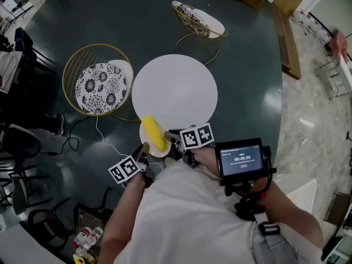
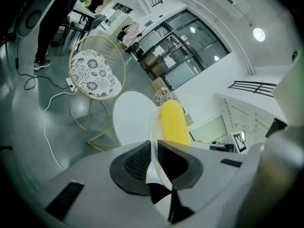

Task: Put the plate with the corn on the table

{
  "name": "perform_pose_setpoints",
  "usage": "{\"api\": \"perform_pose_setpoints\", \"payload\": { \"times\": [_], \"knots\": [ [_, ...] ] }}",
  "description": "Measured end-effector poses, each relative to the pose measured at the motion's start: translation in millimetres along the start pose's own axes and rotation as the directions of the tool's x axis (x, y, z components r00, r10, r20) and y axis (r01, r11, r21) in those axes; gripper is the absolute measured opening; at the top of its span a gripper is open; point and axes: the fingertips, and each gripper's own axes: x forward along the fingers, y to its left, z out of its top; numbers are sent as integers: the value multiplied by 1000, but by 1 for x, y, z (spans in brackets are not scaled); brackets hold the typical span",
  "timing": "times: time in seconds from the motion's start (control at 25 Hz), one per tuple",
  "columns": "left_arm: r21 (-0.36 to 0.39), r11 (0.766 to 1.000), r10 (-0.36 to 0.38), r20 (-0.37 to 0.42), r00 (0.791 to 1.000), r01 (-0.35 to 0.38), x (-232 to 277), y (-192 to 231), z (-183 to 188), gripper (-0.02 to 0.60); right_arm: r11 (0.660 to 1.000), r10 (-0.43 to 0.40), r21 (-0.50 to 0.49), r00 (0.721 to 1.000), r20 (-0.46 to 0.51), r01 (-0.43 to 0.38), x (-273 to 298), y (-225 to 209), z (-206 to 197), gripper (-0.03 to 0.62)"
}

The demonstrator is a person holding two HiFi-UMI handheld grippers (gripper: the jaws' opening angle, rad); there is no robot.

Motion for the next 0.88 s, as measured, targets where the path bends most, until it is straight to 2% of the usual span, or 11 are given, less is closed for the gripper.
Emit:
{"api": "perform_pose_setpoints", "payload": {
  "times": [0.2,0.48,0.88],
  "knots": [
    [-9,1000,10,-9,1000,-10,23,-1,23,46,1000,1,-2,1000,-19,-1,9,-13,28,55],
    [-35,999,16,-17,1000,-16,47,3,34,46,1000,3,-10,999,-45,-3,17,-30,47,55],
    [-66,997,30,-52,998,-33,64,18,34,46,1000,4,-16,996,-93,-6,32,-46,51,55]
  ]
}}
